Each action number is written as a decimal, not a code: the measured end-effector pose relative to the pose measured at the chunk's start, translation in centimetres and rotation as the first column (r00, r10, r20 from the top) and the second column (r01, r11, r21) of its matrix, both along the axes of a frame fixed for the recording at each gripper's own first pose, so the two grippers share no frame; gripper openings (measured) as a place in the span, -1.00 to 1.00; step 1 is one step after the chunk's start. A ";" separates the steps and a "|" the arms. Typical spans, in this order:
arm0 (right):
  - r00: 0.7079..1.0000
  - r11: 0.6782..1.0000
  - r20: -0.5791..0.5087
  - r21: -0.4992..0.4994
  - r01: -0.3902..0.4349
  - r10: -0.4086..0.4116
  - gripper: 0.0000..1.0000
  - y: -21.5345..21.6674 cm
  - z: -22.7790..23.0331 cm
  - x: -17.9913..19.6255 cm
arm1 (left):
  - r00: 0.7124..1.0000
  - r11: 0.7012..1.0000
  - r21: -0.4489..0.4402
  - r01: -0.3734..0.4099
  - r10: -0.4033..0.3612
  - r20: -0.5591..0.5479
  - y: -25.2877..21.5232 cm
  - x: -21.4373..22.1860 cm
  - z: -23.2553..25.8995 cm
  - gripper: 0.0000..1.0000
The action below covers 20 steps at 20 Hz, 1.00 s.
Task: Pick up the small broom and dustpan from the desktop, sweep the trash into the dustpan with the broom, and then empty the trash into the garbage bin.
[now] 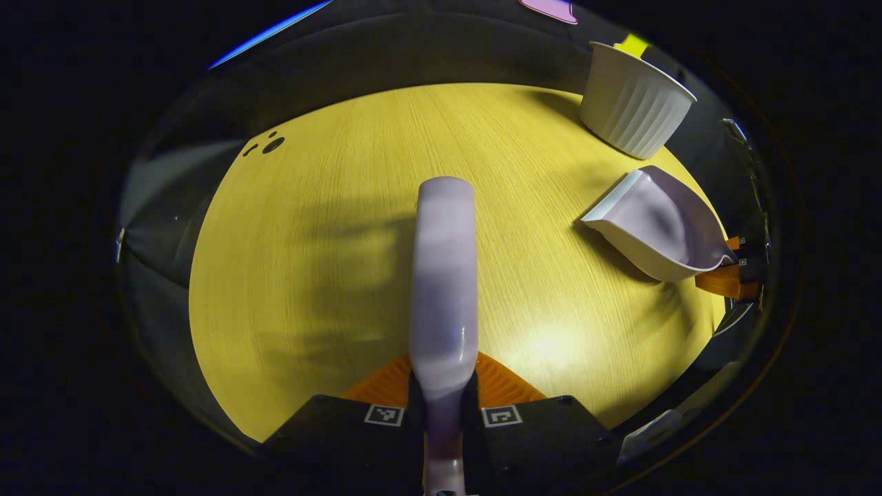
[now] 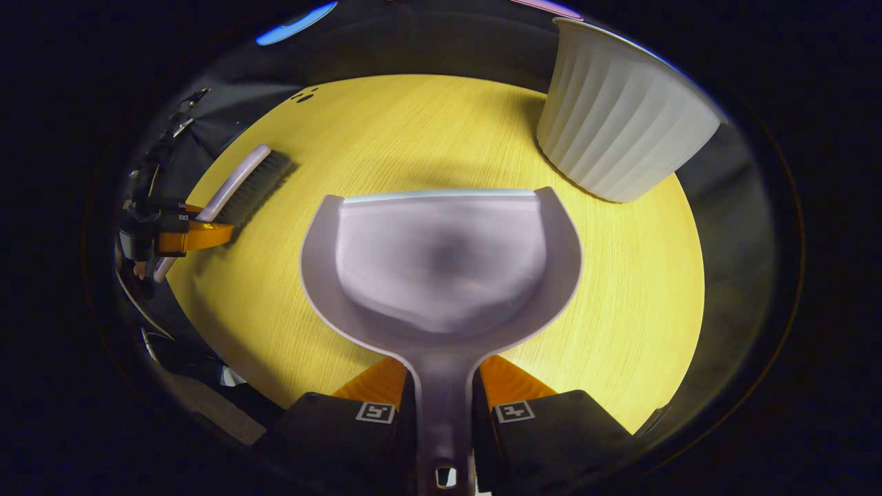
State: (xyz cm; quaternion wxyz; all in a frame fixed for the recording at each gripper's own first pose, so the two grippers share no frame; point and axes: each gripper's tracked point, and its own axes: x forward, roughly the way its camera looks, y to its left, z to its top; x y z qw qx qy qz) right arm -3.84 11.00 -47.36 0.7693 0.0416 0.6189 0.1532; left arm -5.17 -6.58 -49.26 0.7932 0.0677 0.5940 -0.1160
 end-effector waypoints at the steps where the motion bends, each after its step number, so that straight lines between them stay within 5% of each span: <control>1: 1.000 1.000 -0.008 -0.007 0.003 -0.003 -0.17 -0.2 -0.4 -0.3 | 1.000 1.000 0.003 0.001 -0.001 -0.007 0.1 0.0 -0.2 -0.46; 7: 1.000 0.999 -0.026 0.035 0.016 -0.015 -0.30 0.4 -0.2 -0.8 | 1.000 0.999 0.034 0.022 -0.022 0.000 0.1 -0.4 0.1 -0.29; 8: 1.000 0.999 -0.023 0.035 0.012 -0.011 -0.11 0.2 0.1 -0.9 | 1.000 0.999 0.043 0.027 -0.027 0.001 0.2 -0.4 0.2 -0.29; 12: 1.000 0.999 0.007 0.037 -0.012 0.012 -0.10 -0.6 2.6 -1.1 | 0.999 0.998 0.055 0.028 -0.029 0.016 0.8 -0.8 1.9 -0.19; 14: 0.999 0.998 0.041 0.062 -0.007 0.005 -0.09 -1.1 4.8 -0.7 | 0.999 0.998 0.057 0.010 -0.013 0.042 1.5 -0.8 3.4 -0.37; 20: 0.970 0.993 0.238 0.119 0.023 -0.051 -0.10 -1.5 12.7 4.3 | 0.971 1.000 0.009 -0.016 0.014 0.240 1.5 1.6 12.4 -0.37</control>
